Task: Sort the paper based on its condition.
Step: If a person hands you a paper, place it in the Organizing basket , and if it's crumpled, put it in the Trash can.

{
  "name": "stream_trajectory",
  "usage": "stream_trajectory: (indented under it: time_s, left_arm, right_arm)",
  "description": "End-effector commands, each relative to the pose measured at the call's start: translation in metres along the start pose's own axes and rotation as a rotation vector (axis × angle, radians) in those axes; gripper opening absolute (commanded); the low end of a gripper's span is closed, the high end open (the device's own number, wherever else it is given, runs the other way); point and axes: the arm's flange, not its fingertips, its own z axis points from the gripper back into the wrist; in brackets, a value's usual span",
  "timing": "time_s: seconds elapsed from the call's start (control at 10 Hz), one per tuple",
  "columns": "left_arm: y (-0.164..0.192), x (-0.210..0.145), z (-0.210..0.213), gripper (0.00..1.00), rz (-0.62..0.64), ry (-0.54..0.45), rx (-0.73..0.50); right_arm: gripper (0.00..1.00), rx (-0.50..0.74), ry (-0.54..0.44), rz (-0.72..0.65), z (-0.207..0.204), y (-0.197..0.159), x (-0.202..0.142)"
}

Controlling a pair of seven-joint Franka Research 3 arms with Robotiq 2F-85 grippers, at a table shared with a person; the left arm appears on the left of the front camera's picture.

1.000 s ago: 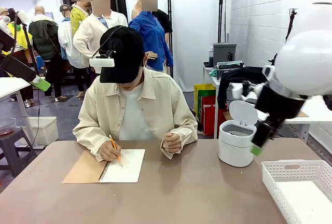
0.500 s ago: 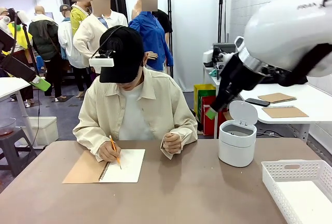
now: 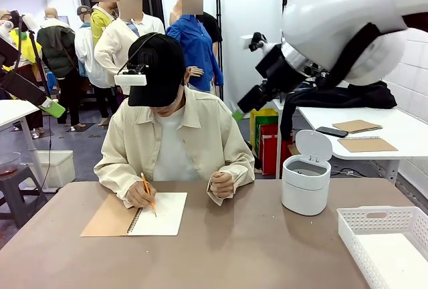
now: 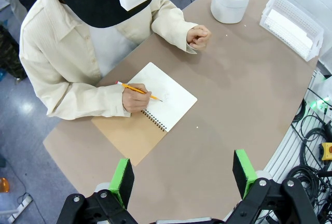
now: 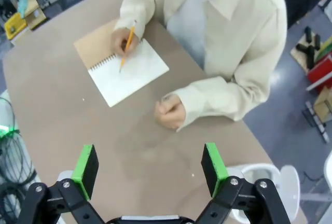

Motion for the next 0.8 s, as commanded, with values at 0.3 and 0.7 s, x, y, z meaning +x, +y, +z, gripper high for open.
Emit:
stream_trajectory:
  time_s: [0.3, 0.7]
  left_arm:
    - [0.0, 0.0, 0.001, 1.0, 0.001, -0.005, 0.0]
    - [0.0, 0.0, 0.001, 1.0, 0.001, -0.005, 0.0]
  right_arm:
    - [1.0, 0.041, 0.058, 0.076, -0.01, -0.002, 0.053]
    - [1.0, 0.043, 0.049, 0.116, -0.009, 0.007, 0.068]
